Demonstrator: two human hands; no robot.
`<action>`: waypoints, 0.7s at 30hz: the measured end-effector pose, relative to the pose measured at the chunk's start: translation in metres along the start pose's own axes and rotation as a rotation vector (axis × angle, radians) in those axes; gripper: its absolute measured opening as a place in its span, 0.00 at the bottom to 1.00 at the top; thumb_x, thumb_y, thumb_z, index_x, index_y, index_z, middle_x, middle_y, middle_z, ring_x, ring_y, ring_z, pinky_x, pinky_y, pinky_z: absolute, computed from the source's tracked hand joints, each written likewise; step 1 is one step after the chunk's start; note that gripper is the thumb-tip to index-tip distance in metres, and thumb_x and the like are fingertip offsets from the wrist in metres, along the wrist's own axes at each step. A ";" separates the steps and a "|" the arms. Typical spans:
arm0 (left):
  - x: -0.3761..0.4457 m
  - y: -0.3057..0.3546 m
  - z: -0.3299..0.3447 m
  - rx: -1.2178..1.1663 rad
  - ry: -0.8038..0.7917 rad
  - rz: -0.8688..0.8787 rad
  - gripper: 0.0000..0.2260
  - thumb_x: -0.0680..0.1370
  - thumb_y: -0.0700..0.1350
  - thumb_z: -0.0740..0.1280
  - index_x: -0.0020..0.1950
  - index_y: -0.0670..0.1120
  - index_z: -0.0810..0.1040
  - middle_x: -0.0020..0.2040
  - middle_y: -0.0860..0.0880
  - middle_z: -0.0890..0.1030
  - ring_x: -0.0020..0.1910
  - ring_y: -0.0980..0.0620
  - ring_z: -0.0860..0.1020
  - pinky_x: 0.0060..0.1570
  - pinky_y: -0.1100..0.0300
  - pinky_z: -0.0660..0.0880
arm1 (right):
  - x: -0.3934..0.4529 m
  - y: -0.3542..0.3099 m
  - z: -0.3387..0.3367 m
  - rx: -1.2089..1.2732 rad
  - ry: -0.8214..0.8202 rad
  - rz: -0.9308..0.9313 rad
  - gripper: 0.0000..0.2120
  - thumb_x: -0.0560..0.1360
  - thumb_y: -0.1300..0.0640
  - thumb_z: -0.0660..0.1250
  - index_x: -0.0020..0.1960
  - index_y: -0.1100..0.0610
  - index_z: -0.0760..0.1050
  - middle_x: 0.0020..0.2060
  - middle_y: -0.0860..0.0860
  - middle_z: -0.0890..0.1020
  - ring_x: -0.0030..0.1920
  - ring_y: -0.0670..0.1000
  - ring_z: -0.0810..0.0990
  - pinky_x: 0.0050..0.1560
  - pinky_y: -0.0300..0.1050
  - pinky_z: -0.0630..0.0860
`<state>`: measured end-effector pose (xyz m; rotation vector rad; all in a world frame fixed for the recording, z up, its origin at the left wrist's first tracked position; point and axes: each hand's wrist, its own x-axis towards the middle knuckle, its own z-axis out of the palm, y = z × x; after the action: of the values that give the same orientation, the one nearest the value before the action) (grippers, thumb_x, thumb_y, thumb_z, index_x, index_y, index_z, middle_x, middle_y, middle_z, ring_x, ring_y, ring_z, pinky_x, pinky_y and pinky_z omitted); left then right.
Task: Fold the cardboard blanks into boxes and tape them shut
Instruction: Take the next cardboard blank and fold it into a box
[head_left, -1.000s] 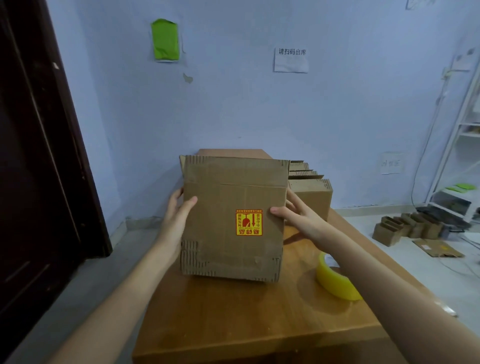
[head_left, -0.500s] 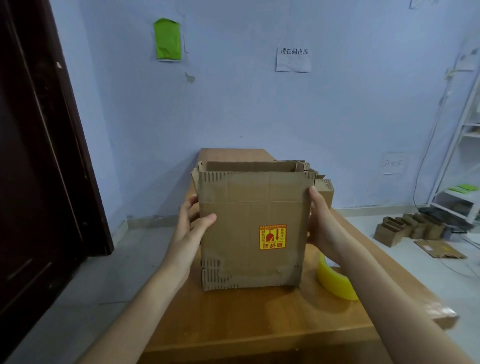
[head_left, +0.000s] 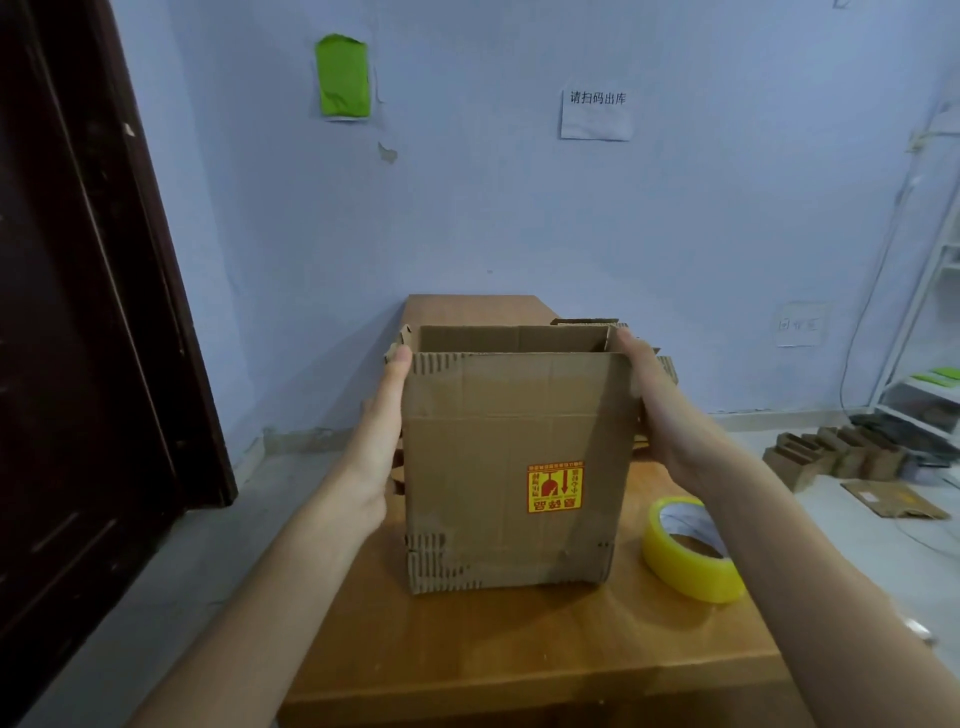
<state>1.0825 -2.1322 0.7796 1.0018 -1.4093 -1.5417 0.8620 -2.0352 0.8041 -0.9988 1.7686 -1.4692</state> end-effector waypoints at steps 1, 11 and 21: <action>-0.002 0.003 0.001 0.003 -0.005 -0.004 0.59 0.43 0.85 0.57 0.72 0.61 0.62 0.72 0.48 0.67 0.70 0.43 0.66 0.66 0.35 0.61 | -0.001 0.000 0.000 0.004 0.000 0.003 0.41 0.66 0.22 0.53 0.70 0.46 0.63 0.64 0.51 0.73 0.64 0.55 0.72 0.66 0.61 0.68; -0.024 0.021 0.006 -0.024 -0.130 0.023 0.29 0.67 0.73 0.57 0.55 0.54 0.76 0.56 0.43 0.77 0.58 0.42 0.75 0.60 0.36 0.69 | -0.007 0.002 -0.010 0.003 -0.080 -0.045 0.33 0.66 0.26 0.57 0.63 0.45 0.71 0.54 0.51 0.81 0.55 0.52 0.79 0.53 0.54 0.76; -0.018 0.015 -0.019 -0.045 -0.350 0.040 0.24 0.63 0.64 0.66 0.54 0.54 0.81 0.54 0.45 0.80 0.57 0.42 0.77 0.54 0.40 0.74 | -0.014 0.009 -0.019 -0.092 -0.287 -0.093 0.41 0.57 0.24 0.56 0.62 0.45 0.73 0.58 0.47 0.81 0.61 0.49 0.77 0.64 0.55 0.70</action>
<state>1.1073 -2.1234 0.7944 0.6939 -1.6115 -1.7714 0.8518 -2.0128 0.7991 -1.2851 1.6116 -1.2351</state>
